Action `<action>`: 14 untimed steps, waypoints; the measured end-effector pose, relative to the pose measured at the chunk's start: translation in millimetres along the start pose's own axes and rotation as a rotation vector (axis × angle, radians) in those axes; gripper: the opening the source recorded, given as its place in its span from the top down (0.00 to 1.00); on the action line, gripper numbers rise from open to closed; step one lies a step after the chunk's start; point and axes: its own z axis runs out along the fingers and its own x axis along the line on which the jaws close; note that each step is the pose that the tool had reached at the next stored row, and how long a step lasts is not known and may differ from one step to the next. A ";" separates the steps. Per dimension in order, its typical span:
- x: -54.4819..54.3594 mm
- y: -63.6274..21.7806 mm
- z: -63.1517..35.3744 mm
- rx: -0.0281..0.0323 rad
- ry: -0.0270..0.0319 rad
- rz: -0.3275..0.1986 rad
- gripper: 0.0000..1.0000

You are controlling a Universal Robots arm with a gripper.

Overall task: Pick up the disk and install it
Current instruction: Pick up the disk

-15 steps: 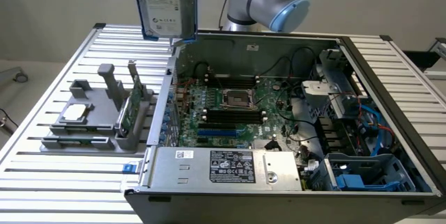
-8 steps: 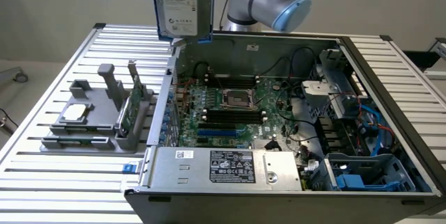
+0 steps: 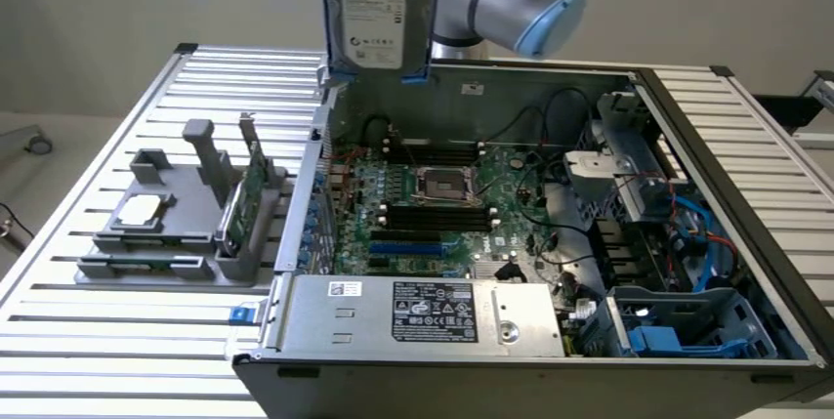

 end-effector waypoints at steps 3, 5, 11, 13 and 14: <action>6.7 -12.3 -0.9 -0.0018 -0.0001 0.000 0.67; 12.1 -18.5 -1.3 -0.0022 -0.0002 0.000 0.67; 29.4 -36.3 -2.7 -0.0030 -0.0001 0.000 0.67; 35.3 -41.9 -3.1 -0.0030 -0.0002 0.000 0.67; 38.3 -44.8 -3.4 -0.0030 -0.0002 0.000 0.67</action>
